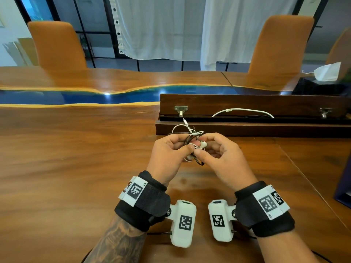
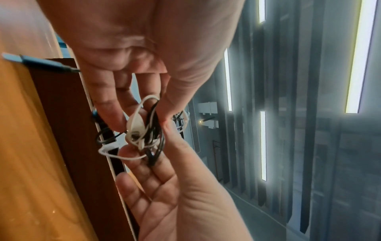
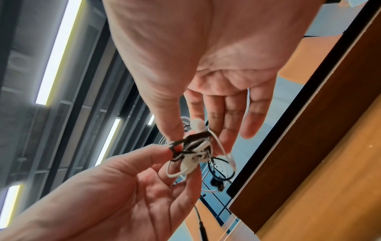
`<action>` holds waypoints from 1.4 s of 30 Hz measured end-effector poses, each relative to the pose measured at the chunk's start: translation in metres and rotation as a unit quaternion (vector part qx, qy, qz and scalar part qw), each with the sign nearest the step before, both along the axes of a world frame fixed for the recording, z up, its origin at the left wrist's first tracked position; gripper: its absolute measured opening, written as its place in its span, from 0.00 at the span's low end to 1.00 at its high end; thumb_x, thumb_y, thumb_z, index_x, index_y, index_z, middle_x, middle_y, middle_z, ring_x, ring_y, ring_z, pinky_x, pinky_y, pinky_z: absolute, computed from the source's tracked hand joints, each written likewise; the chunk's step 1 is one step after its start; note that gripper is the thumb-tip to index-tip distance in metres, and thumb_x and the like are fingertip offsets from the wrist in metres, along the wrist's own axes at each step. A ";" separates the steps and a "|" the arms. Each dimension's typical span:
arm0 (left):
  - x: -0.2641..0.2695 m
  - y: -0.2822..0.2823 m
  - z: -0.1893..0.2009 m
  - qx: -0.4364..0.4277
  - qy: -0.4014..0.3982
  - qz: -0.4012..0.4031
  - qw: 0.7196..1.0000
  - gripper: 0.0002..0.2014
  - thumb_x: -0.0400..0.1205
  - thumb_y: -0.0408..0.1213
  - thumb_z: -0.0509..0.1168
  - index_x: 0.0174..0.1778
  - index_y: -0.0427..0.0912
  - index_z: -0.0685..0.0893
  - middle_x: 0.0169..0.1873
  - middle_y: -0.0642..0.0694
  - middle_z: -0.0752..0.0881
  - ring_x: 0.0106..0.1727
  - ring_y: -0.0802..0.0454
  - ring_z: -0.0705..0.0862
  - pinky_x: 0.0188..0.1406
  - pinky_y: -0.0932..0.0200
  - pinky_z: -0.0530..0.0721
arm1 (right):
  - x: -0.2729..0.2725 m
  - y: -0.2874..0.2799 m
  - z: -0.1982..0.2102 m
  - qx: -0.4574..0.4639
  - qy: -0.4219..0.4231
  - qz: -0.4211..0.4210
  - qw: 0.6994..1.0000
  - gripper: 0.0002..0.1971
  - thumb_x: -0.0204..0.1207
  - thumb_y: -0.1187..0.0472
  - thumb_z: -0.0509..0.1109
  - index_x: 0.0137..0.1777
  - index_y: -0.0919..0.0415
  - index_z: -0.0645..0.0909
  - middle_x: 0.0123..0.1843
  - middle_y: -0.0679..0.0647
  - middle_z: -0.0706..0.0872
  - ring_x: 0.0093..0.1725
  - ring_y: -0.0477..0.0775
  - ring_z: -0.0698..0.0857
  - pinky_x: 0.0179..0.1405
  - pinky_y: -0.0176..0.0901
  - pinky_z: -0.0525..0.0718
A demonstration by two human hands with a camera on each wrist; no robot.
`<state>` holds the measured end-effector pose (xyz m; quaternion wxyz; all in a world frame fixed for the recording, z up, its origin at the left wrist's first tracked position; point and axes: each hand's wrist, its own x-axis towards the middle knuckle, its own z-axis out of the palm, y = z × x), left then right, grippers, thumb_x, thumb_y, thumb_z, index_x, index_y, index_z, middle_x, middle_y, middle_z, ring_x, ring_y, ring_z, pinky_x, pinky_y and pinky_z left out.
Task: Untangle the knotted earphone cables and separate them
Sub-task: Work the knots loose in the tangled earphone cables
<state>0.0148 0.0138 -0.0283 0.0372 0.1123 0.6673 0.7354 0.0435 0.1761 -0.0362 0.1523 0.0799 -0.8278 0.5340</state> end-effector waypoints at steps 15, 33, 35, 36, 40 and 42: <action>-0.010 -0.014 0.002 -0.108 0.082 0.128 0.982 0.14 0.84 0.25 0.68 0.43 0.52 0.88 0.39 0.51 0.91 0.35 0.61 0.88 0.29 0.59 0.88 | -0.005 0.011 0.004 -0.011 0.081 -0.134 0.988 0.16 0.86 0.45 0.59 0.44 0.54 0.78 0.34 0.52 0.80 0.33 0.42 0.77 0.33 0.28 0.75; -0.005 -0.010 0.007 -0.018 -0.047 0.008 0.999 0.14 0.89 0.29 0.55 0.56 0.42 0.87 0.39 0.44 0.92 0.35 0.45 0.91 0.30 0.52 0.87 | -0.003 0.011 0.005 -0.143 0.053 -0.143 0.978 0.25 0.81 0.37 0.61 0.35 0.58 0.78 0.25 0.47 0.75 0.30 0.50 0.76 0.36 0.47 0.78; -0.006 -0.010 0.008 0.024 -0.068 0.003 0.997 0.13 0.90 0.32 0.55 0.55 0.40 0.87 0.40 0.41 0.91 0.35 0.44 0.90 0.30 0.50 0.87 | -0.004 0.011 0.002 -0.113 0.030 -0.111 0.987 0.25 0.81 0.39 0.62 0.36 0.60 0.82 0.27 0.49 0.78 0.31 0.47 0.79 0.37 0.42 0.80; -0.006 -0.010 0.008 0.042 -0.077 0.001 0.996 0.13 0.90 0.34 0.55 0.56 0.39 0.86 0.42 0.39 0.91 0.35 0.42 0.90 0.30 0.50 0.87 | -0.004 0.011 0.001 -0.095 0.022 -0.097 0.990 0.22 0.82 0.41 0.63 0.38 0.58 0.85 0.29 0.50 0.81 0.33 0.45 0.82 0.37 0.40 0.80; -0.008 -0.009 0.005 0.072 -0.089 0.000 0.993 0.13 0.90 0.38 0.58 0.55 0.37 0.87 0.46 0.35 0.88 0.38 0.43 0.88 0.29 0.51 0.88 | -0.007 0.007 -0.005 -0.054 0.018 -0.063 0.996 0.05 0.84 0.54 0.70 0.51 0.47 0.88 0.46 0.44 0.90 0.49 0.45 0.87 0.49 0.49 0.87; -0.008 -0.008 0.004 0.073 -0.082 -0.003 0.994 0.11 0.90 0.36 0.59 0.55 0.36 0.86 0.42 0.39 0.86 0.38 0.46 0.88 0.30 0.50 0.89 | -0.008 0.006 -0.007 -0.056 0.029 -0.070 0.996 0.09 0.84 0.57 0.70 0.58 0.43 0.86 0.55 0.41 0.89 0.56 0.45 0.87 0.54 0.55 0.88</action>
